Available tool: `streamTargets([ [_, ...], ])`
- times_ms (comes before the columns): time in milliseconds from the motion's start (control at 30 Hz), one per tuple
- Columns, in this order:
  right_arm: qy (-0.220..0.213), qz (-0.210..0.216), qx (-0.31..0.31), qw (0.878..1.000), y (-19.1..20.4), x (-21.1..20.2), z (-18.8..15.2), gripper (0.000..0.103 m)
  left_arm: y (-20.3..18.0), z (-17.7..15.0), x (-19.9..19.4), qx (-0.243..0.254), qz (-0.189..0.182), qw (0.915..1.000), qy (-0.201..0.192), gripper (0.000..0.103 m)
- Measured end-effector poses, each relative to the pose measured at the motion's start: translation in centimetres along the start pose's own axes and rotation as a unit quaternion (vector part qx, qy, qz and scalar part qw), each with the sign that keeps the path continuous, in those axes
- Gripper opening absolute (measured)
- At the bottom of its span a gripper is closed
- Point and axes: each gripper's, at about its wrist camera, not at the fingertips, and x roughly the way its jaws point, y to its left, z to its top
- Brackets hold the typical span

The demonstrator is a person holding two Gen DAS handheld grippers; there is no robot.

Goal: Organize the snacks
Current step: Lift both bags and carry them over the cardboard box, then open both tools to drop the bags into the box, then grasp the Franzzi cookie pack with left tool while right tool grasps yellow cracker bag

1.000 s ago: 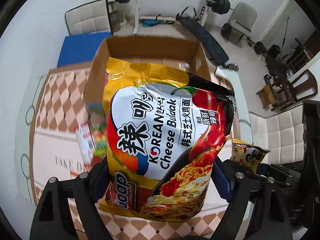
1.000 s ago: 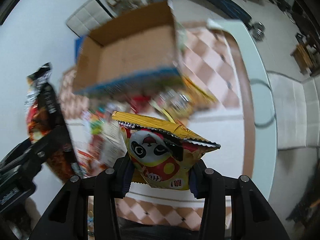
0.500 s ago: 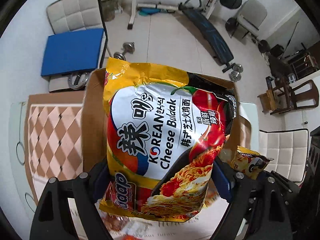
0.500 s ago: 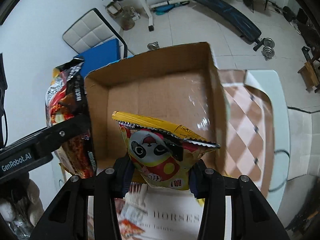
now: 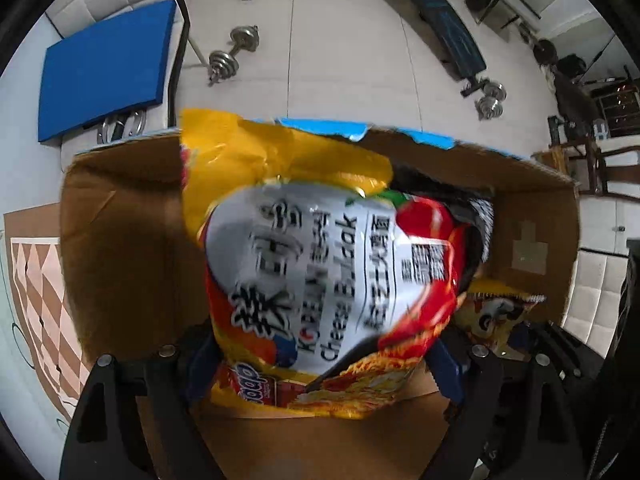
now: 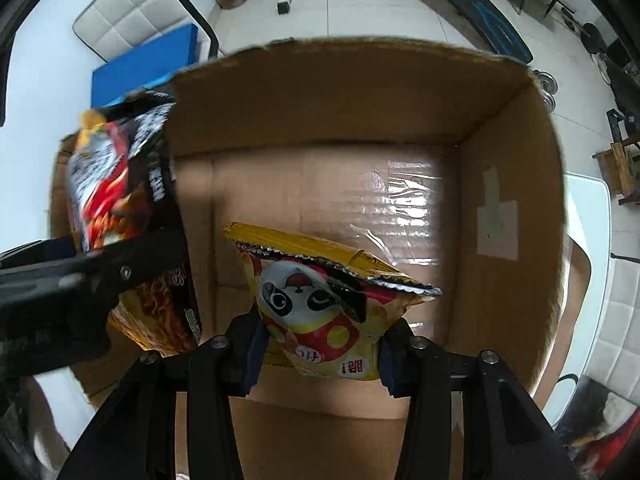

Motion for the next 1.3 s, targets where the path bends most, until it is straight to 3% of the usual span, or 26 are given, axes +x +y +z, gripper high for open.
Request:
streamTargets([
  [33, 0.001, -0.001, -0.003, 1.000, 0.1, 0.3, 0.2, 0.051, 0.1, 0.0, 0.2, -0.004, 0.001, 1.0000, 0.001, 0.087],
  [100, 0.009, -0.007, -0.012, 1.000, 0.3, 0.7, 0.6, 0.070, 0.1, 0.2, 0.5, -0.010, 0.011, 0.9999, 0.005, 0.087],
  [133, 0.013, -0.009, -0.016, 1.000, 0.5, 0.9, 0.9, 0.090, 0.2, 0.3, 0.6, -0.012, 0.014, 0.9998, 0.006, 0.088],
  [167, 0.016, -0.008, -0.017, 1.000, 0.6, 1.0, 1.0, 0.095, 0.3, 0.2, 0.6, -0.015, 0.012, 0.9998, 0.005, 0.088],
  [400, 0.025, -0.025, -0.021, 0.999, 1.1, 0.6, 1.3, 0.095, 1.1, 0.2, -0.5, -0.026, -0.001, 0.9995, -0.016, 0.091],
  [533, 0.014, -0.029, -0.020, 0.999, 1.3, 0.1, 1.0, 0.095, 1.3, -0.2, -1.2, -0.021, 0.011, 0.9993, -0.028, 0.092],
  [733, -0.012, -0.035, -0.023, 0.999, 2.0, -1.9, -2.2, 0.096, 1.2, -2.6, -3.3, -0.014, 0.016, 0.9976, -0.065, 0.092],
  [1033, -0.073, -0.054, -0.017, 0.996, 1.5, -4.6, -7.8, 0.096, 0.1, -7.8, -7.1, 0.010, 0.073, 0.9859, -0.151, 0.092],
  [1300, -0.133, -0.068, -0.020, 0.989, 2.4, -9.7, -12.0, 0.096, -0.5, -13.2, -10.1, 0.011, 0.090, 0.9740, -0.208, 0.092],
])
